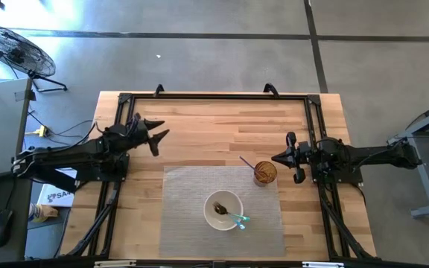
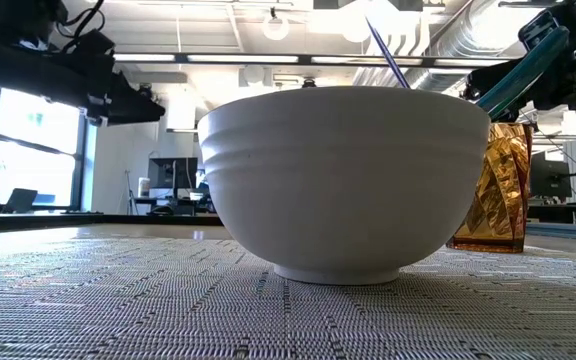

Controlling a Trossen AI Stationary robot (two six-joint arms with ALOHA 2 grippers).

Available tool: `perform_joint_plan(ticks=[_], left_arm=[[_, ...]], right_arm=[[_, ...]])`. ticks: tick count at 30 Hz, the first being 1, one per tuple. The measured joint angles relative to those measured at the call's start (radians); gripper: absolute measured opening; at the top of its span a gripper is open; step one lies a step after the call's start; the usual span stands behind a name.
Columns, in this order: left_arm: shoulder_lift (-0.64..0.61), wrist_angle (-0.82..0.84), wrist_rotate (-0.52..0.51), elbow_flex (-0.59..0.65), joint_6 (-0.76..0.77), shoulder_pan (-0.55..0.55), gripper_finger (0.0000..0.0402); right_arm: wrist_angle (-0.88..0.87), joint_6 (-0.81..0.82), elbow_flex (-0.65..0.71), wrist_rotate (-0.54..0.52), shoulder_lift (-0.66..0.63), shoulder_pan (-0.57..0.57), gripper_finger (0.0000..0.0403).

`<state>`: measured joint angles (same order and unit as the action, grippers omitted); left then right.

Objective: Pick & Place Utensil
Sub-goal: Return to Home Position

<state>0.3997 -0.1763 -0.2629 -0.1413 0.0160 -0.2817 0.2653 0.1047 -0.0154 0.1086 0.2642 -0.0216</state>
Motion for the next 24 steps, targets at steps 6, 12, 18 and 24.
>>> perform_joint_plan(ticks=[6,12,18,24], left_arm=[[-0.12,0.127,0.011,-0.001,0.039,0.0,0.0197],[-0.354,0.302,-0.005,0.002,0.067,0.0,0.0197],[-0.379,0.163,0.148,0.116,0.046,0.0,0.0197],[-0.379,0.12,0.43,0.122,-0.028,0.0,0.0197]], right_arm=[[0.0,0.0,0.0,0.0,0.0,0.0,0.0007],[0.0,0.0,0.0,0.0,0.0,0.0,0.0003],[0.0,0.0,-0.001,0.0,0.004,0.0,0.0005],[-0.004,0.0,-0.001,0.002,0.011,0.0,0.0001]])
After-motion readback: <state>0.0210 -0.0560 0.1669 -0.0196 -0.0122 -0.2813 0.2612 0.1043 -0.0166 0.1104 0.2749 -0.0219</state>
